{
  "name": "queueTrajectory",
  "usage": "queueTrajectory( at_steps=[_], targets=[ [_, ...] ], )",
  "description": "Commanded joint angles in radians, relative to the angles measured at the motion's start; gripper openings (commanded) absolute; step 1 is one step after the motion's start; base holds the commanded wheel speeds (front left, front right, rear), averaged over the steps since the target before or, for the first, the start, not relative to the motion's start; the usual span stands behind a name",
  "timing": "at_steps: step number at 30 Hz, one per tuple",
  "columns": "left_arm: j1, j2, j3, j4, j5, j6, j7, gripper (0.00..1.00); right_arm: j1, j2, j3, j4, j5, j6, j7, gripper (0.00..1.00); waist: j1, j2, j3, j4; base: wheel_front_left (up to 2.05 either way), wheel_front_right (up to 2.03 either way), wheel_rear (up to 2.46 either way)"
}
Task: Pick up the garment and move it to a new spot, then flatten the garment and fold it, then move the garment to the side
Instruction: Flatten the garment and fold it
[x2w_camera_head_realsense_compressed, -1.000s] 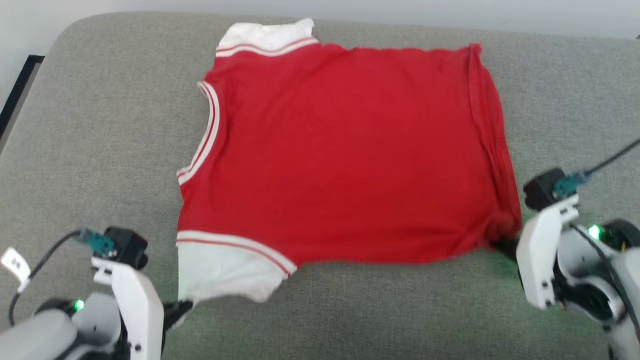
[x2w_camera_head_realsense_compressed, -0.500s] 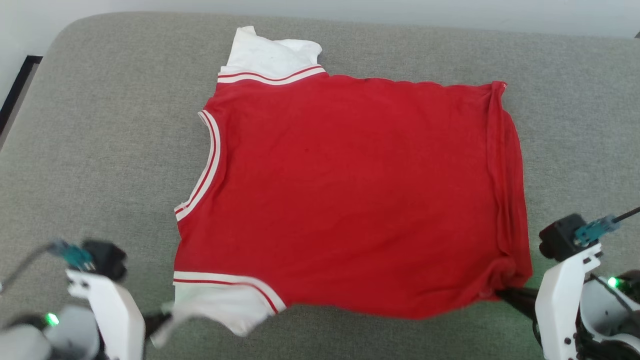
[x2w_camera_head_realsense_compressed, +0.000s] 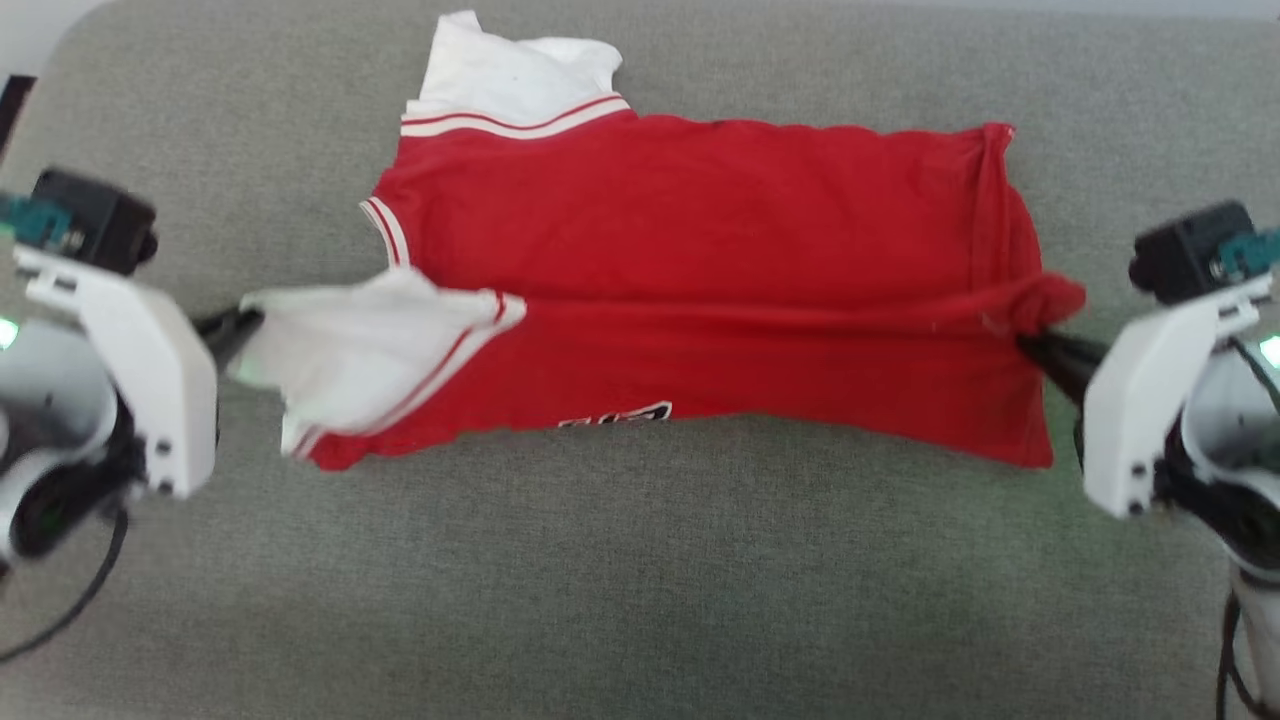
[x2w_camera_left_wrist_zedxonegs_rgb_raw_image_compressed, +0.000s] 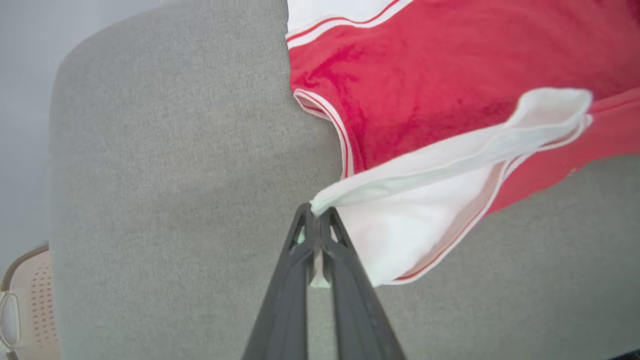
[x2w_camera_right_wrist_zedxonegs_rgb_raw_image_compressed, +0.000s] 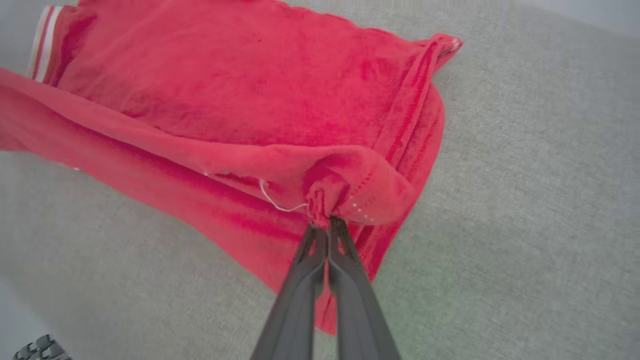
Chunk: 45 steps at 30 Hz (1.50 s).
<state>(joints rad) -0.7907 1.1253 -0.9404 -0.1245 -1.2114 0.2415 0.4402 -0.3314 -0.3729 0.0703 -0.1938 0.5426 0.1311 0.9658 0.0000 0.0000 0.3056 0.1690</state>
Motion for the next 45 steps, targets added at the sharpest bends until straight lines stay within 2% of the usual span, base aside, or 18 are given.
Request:
queueTrajectory(
  at_steps=[1, 3, 6, 8, 10, 15, 16, 17, 18, 19, 20, 21, 29, 33, 40, 41, 44, 45],
  targets=[
    [-0.059, -0.055, -0.006, 0.094, 0.038, -0.042, 0.012, 0.0, -0.066, 0.013, 0.007, 0.066, -0.035, -0.001, -0.032, 0.0, 0.0, 0.0, 0.023, -0.003, 0.0, 0.0, 0.0],
    [-0.078, -0.084, -0.013, 0.139, 0.049, -0.062, 0.02, 0.0, -0.093, 0.015, 0.012, 0.1, -0.048, -0.001, -0.043, 0.0, 0.0, 0.0, 0.03, -0.004, 0.0, 0.0, 0.0],
    [-0.136, -0.172, -0.029, 0.29, 0.071, -0.126, 0.025, 0.0, -0.173, 0.036, 0.031, 0.202, -0.075, -0.001, -0.09, 0.0, 0.0, 0.0, 0.05, -0.008, 0.0, 0.0, 0.0],
    [-0.177, -0.262, -0.046, 0.447, 0.073, -0.195, 0.016, 0.0, -0.241, 0.051, 0.066, 0.308, -0.089, -0.001, -0.131, 0.0, 0.0, 0.0, 0.069, -0.013, 0.0, 0.0, 0.0],
    [-0.203, -0.31, -0.057, 0.547, 0.084, -0.238, 0.012, 0.0, -0.278, 0.06, 0.088, 0.38, -0.095, -0.001, -0.152, 0.0, 0.0, 0.0, 0.079, -0.018, 0.0, 0.0, 0.0],
    [-0.235, -0.419, -0.079, 0.772, 0.06, -0.312, 0.037, 0.0, -0.348, 0.069, 0.141, 0.536, -0.106, -0.001, -0.177, 0.0, 0.0, 0.0, 0.096, -0.027, 0.0, 0.0, 0.0],
    [-0.241, -0.434, -0.082, 0.806, 0.056, -0.323, 0.041, 0.0, -0.358, 0.072, 0.148, 0.557, -0.109, -0.001, -0.186, 0.02, 0.0, 0.0, 0.098, -0.028, 0.0, 0.0, 0.0],
    [-0.246, -0.45, -0.08, 0.836, 0.047, -0.332, 0.04, 0.0, -0.367, 0.073, 0.155, 0.577, -0.112, -0.002, -0.193, 0.22, 0.0, 0.0, 0.099, -0.029, 0.0, 0.0, 0.0],
    [-0.253, -0.462, -0.078, 0.862, 0.047, -0.341, 0.035, 0.28, -0.376, 0.075, 0.16, 0.594, -0.115, -0.002, -0.2, 0.46, 0.0, 0.0, 0.1, -0.03, 0.0, 0.0, 0.0],
    [-0.26, -0.47, -0.076, 0.882, 0.046, -0.347, 0.03, 0.28, -0.385, 0.075, 0.165, 0.605, -0.119, -0.002, -0.205, 0.8, 0.0, 0.0, 0.1, -0.03, 0.0, 0.0, 0.0],
    [-0.267, -0.476, -0.074, 0.896, 0.043, -0.353, 0.025, 0.28, -0.39, 0.075, 0.17, 0.612, -0.118, -0.002, -0.208, 1.0, 0.0, 0.0, 0.099, -0.03, 0.0, 0.0, 0.0],
    [-0.27, -0.48, -0.071, 0.909, 0.033, -0.357, 0.023, 1.0, -0.394, 0.077, 0.176, 0.61, -0.112, -0.002, -0.217, 1.0, 0.0, 0.0, 0.097, -0.03, 0.0, 0.0, 0.0],
    [-0.263, -0.409, -0.069, 0.846, 0.021, -0.37, 0.018, 1.0, -0.347, 0.077, 0.12, 0.478, -0.099, -0.001, -0.311, 1.0, 0.0, 0.0, 0.076, -0.029, 0.0, 0.0, 0.0],
    [-0.212, -0.352, -0.069, 0.723, 0.004, -0.329, 0.038, 1.0, -0.284, 0.099, 0.057, 0.368, -0.122, -0.001, -0.364, 1.0, 0.0, 0.0, 0.065, -0.027, 0.0, 0.0, 0.0],
    [-0.091, -0.229, -0.059, 0.394, -0.046, -0.163, 0.081, 1.0, -0.168, 0.186, -0.096, 0.192, -0.198, -0.001, -0.449, 1.0, 0.0, 0.0, 0.064, -0.028, 0.0, 0.0, 0.0],
    [-0.091, -0.229, -0.059, 0.394, -0.046, -0.163, 0.081, 1.0, -0.168, 0.186, -0.096, 0.192, -0.198, -0.001, -0.449, 1.0, 0.0, 0.0, 0.064, -0.028, 0.0, 0.0, 0.0],
    [-0.034, -0.17, -0.055, 0.261, -0.074, -0.072, 0.097, 1.0, -0.131, 0.23, -0.139, 0.133, -0.223, -0.001, -0.447, 1.0, 0.0, 0.0, 0.068, -0.036, 0.0, 0.0, 0.0],
    [-0.004, -0.138, -0.046, 0.194, -0.085, -0.023, 0.093, 1.0, -0.107, 0.253, -0.161, 0.103, -0.229, -0.001, -0.44, 1.0, 0.0, 0.0, 0.07, -0.045, 0.0, 0.0, 0.0]
  ],
)
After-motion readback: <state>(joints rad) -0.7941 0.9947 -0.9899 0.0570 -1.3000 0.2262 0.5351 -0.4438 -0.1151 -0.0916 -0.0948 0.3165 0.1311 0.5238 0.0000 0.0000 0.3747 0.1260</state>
